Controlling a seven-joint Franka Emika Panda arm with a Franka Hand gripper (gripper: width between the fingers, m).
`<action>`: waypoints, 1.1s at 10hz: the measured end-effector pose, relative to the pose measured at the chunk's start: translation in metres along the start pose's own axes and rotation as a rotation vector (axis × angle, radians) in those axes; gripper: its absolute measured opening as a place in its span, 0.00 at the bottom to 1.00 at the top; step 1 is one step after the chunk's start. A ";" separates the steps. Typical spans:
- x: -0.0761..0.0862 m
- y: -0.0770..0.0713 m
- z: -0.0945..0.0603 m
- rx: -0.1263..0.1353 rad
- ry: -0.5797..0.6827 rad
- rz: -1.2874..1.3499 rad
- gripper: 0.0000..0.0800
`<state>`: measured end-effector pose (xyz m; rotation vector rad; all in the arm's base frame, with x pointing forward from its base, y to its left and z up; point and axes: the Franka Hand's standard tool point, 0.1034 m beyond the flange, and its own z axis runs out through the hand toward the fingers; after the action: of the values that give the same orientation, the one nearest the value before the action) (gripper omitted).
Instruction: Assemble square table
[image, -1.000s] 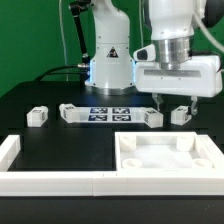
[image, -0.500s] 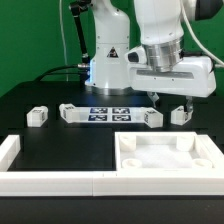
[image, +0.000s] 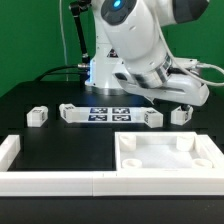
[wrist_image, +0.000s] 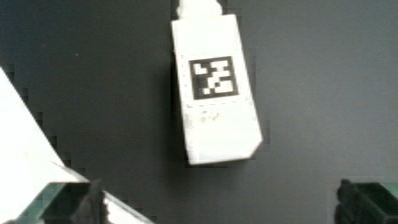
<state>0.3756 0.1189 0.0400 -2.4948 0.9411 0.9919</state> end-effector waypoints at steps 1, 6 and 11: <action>-0.005 -0.004 0.017 0.000 -0.073 0.025 0.81; -0.007 -0.009 0.035 -0.025 -0.162 0.026 0.81; -0.018 -0.009 0.058 -0.065 -0.146 0.014 0.65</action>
Offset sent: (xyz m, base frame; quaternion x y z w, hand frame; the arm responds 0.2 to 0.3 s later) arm 0.0000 0.0000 0.0000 0.0000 0.0000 0.0000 1.0000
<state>0.3425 0.1625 0.0110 -2.4316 0.8967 1.2086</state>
